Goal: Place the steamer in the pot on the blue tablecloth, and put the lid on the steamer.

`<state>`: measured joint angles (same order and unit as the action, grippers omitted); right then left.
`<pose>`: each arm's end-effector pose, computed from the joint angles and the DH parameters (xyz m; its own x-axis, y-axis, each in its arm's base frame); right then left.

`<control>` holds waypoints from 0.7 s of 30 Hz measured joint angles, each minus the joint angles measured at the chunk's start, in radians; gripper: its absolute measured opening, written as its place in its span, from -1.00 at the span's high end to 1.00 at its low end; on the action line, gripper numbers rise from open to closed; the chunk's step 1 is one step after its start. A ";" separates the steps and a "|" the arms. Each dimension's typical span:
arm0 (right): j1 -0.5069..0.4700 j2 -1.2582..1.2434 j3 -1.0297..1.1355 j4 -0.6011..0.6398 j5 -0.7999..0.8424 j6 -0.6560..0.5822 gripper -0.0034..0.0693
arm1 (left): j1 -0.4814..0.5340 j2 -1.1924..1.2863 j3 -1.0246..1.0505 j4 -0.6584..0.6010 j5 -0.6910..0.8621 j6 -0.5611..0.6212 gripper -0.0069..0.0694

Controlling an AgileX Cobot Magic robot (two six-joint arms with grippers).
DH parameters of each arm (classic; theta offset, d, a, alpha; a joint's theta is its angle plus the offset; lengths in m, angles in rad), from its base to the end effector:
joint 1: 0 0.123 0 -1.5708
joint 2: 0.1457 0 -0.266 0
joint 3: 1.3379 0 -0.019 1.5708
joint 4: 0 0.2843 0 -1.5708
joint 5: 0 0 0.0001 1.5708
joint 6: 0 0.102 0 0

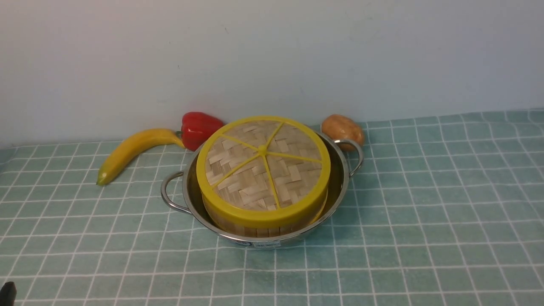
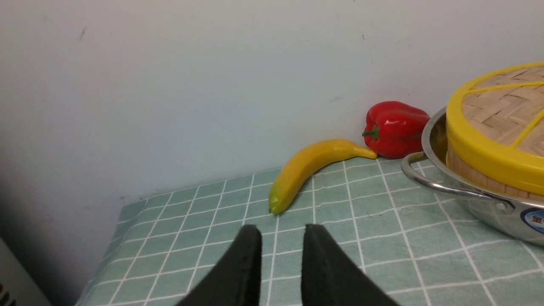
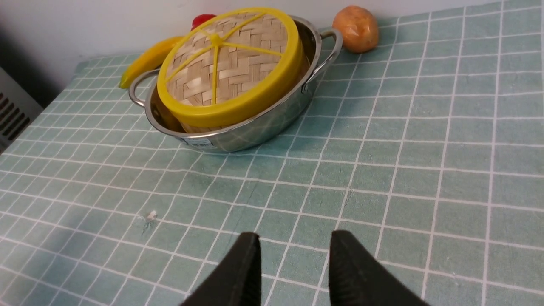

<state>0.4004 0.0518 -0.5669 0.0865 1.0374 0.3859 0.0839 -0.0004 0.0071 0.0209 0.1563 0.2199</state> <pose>0.0476 0.0284 0.3091 -0.5395 0.2230 -0.8119 -0.2486 0.8791 0.4067 0.1199 0.0104 0.1955 -0.0940 0.2312 -0.9684 -0.0666 0.9690 0.2378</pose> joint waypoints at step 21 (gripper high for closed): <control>-0.413 -0.049 0.562 -0.204 -0.878 -0.124 0.23 | 0.000 0.000 0.000 -0.002 0.000 0.000 0.35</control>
<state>-0.0125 0.0031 -0.0044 -0.1174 0.1591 0.2619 0.0839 -0.0004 0.0071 0.0187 0.1559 0.2203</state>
